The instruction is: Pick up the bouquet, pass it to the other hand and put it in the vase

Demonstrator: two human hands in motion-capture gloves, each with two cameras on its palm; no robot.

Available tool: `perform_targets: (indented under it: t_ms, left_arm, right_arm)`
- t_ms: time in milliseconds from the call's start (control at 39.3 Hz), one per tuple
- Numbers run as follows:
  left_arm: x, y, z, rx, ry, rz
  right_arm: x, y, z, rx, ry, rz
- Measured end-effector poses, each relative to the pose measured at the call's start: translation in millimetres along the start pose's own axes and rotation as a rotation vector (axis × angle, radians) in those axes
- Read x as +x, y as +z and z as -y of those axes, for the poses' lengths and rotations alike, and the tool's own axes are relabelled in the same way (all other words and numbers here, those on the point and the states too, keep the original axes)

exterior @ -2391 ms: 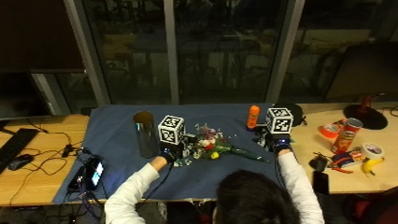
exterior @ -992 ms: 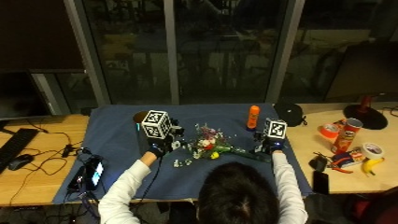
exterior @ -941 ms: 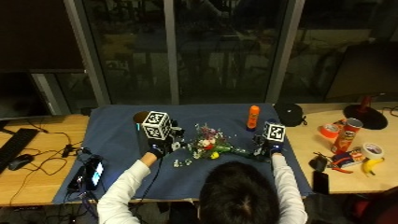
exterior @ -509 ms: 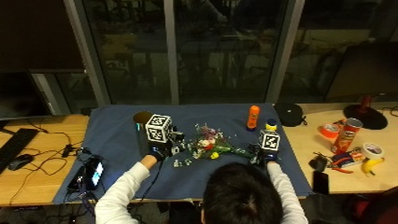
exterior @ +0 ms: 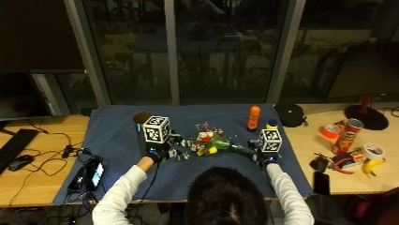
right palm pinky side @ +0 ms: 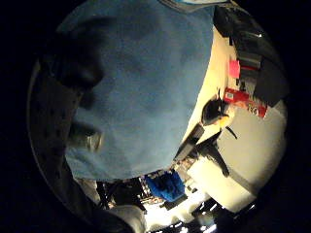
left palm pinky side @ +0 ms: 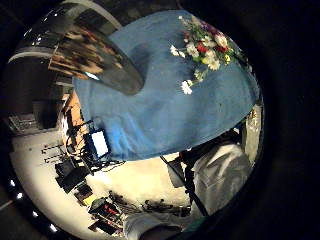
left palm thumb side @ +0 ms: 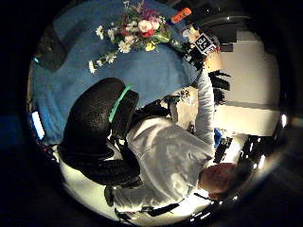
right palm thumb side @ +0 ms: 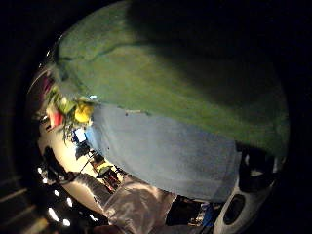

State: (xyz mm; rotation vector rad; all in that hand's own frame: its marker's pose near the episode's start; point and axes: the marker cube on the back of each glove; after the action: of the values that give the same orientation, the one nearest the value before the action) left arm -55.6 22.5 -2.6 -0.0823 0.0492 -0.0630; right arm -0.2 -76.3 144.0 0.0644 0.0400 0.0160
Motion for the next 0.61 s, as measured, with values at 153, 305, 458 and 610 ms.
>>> perform_targets:
  t_ms: [153, 305, 458, 610]
  left_arm:
    - [-33.7, -7.8, 8.7, -0.124, -0.042, -0.143]
    - [-58.3, -28.0, 12.1, -0.098, -0.069, -0.275]
    - [-78.8, -48.9, 15.0, -0.005, -0.079, -0.321]
    - [-82.0, -56.4, 22.8, 0.026, -0.104, -0.389]
  right_arm:
    - [9.7, 4.0, 30.6, 0.526, 0.068, 0.001]
    - [10.5, -7.5, 26.1, 0.517, 0.093, 0.177]
    - [-10.7, -40.9, 13.2, 0.552, 0.063, 0.524]
    - [-28.8, -70.5, 12.8, 0.594, 0.014, 0.734]
